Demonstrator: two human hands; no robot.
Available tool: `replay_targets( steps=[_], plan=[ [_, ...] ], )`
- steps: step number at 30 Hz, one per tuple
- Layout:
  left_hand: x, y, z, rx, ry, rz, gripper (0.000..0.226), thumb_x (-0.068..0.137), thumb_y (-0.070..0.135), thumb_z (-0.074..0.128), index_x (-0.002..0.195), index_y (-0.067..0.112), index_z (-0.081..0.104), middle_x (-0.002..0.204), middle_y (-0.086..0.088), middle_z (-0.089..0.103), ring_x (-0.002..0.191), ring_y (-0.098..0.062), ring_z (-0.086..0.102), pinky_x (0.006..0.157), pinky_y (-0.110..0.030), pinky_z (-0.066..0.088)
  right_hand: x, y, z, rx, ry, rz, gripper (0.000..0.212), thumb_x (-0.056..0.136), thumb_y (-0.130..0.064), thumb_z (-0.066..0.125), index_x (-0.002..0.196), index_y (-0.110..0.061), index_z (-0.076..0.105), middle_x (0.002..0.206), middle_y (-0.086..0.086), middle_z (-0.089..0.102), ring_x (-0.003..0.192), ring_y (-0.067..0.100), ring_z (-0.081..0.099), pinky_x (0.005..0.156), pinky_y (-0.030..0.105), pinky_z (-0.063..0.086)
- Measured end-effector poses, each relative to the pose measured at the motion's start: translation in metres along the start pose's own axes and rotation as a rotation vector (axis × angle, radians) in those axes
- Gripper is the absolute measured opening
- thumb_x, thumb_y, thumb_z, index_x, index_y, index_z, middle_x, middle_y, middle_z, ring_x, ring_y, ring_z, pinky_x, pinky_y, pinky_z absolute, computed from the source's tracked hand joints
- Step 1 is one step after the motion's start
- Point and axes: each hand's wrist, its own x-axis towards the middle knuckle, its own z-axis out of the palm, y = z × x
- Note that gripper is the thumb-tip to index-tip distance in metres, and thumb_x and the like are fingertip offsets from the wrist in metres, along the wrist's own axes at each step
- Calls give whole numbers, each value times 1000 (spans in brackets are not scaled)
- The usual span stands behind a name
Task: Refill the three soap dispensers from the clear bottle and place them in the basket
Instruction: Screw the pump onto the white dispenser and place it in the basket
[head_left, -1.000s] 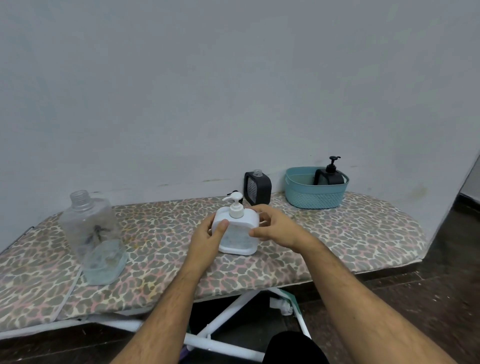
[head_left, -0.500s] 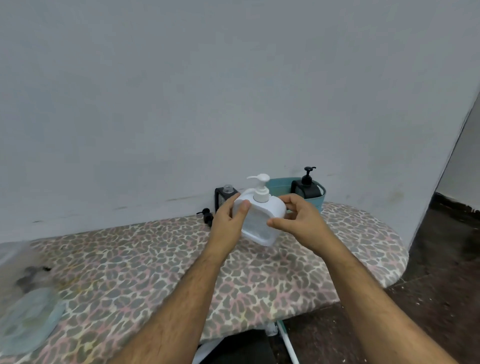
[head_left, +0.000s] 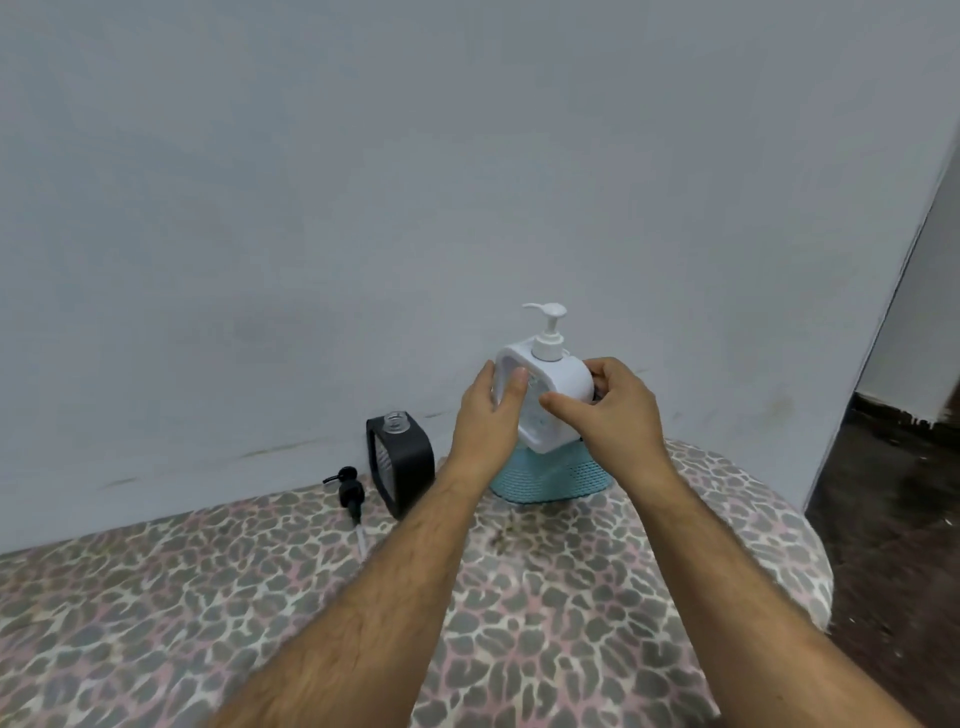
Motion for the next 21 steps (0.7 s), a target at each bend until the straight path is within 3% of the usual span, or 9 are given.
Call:
replay_targets(
  steps=[2, 5, 6, 9, 11, 14, 16, 19, 21],
  plan=[
    [6, 5, 4, -9, -41, -16, 91, 75, 85, 48, 139, 19, 46, 139, 0, 56, 125, -14, 55, 105, -41, 46, 10, 6, 5, -32, 24, 11, 44, 73, -36, 84, 110, -25, 61, 101, -13, 67, 92, 8, 66, 77, 31, 57],
    [21, 8, 8, -38, -91, 1, 42, 98, 55, 44, 118, 21, 59, 113, 9, 66, 101, 2, 62, 85, -18, 49, 24, 13, 12, -87, 47, 18, 47, 73, -37, 83, 112, -23, 61, 100, -11, 67, 91, 10, 66, 74, 27, 54],
    [28, 7, 11, -38, -99, -7, 39, 99, 53, 42, 117, 23, 59, 113, 10, 66, 102, 0, 62, 86, -18, 48, 27, 15, 14, -112, 50, 19, 48, 72, -37, 83, 111, -22, 61, 99, -11, 66, 90, 11, 65, 74, 28, 54],
    [42, 1, 16, -50, -119, -101, 64, 88, 71, 44, 125, 20, 59, 120, 3, 67, 111, -12, 62, 100, -34, 48, 32, 22, 23, -201, 44, 30, 47, 71, -41, 84, 105, -22, 58, 93, -11, 63, 87, 14, 64, 75, 32, 54],
    [50, -6, 18, -42, -135, -167, 72, 79, 75, 49, 121, 18, 62, 116, 0, 70, 107, -17, 66, 98, -41, 52, 33, 29, 30, -281, 29, 23, 48, 70, -44, 84, 102, -21, 56, 91, -9, 62, 84, 14, 61, 68, 28, 50],
    [58, -5, 17, 19, -211, -234, 49, 90, 56, 57, 111, 12, 65, 108, -9, 72, 101, -26, 70, 94, -47, 55, 34, 36, 35, -387, -11, 11, 48, 70, -45, 83, 100, -20, 54, 89, -9, 57, 79, 11, 53, 54, 15, 31],
    [65, -7, 15, 26, -242, -279, 35, 97, 39, 58, 107, 7, 64, 108, -16, 71, 97, -28, 70, 91, -44, 57, 35, 39, 38, -469, -32, -7, 49, 72, -44, 82, 103, -18, 56, 91, -7, 56, 79, 11, 49, 52, 14, 24],
    [69, -9, 13, 29, -257, -322, 31, 97, 30, 61, 103, 0, 61, 101, -18, 68, 75, -20, 66, 71, -31, 60, 34, 44, 40, -586, -9, -40, 54, 69, -49, 82, 106, -17, 60, 97, -3, 63, 85, 15, 53, 59, 23, 33],
    [69, -11, 15, 75, -259, -320, 25, 94, 25, 66, 92, 0, 60, 90, -17, 66, 69, -21, 64, 73, -36, 61, 33, 48, 41, -672, 3, -43, 59, 66, -55, 82, 106, -17, 63, 100, 1, 66, 98, 22, 56, 67, 30, 37]
  ],
)
